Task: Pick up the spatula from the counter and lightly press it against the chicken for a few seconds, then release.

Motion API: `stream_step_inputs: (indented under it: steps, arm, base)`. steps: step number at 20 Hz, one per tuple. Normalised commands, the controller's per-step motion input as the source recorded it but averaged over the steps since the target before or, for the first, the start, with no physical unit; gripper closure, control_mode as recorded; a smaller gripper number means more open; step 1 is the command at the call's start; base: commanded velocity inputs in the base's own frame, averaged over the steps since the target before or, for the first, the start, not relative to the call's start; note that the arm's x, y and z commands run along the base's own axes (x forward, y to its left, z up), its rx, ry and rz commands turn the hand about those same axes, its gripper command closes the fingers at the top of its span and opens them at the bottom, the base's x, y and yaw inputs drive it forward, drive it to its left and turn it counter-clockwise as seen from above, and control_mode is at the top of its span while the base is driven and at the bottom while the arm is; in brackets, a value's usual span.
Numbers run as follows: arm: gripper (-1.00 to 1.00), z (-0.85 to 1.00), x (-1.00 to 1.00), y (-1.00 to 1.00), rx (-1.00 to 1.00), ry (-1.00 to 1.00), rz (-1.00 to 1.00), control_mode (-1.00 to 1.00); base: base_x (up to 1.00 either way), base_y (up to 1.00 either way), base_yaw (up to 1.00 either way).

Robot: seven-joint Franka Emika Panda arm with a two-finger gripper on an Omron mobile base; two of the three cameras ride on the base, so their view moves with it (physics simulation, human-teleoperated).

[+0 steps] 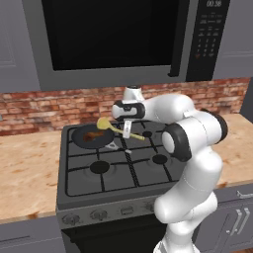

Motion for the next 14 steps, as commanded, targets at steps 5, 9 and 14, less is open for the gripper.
stream_step_inputs:
  steps: [5,9,14]
  arm:
    - [1.0,0.0,0.16,0.09,-0.03,0.01,0.02,-1.0]
    - [1.0,0.0,0.15,0.14,-0.04,0.05,0.01,-1.0]
    - [1.0,-0.02,0.13,0.08,-0.06,0.06,0.01,-1.0]
  base:
    - [0.0,0.0,0.0]
    - [0.0,0.0,0.0]
    - [0.0,0.0,0.0]
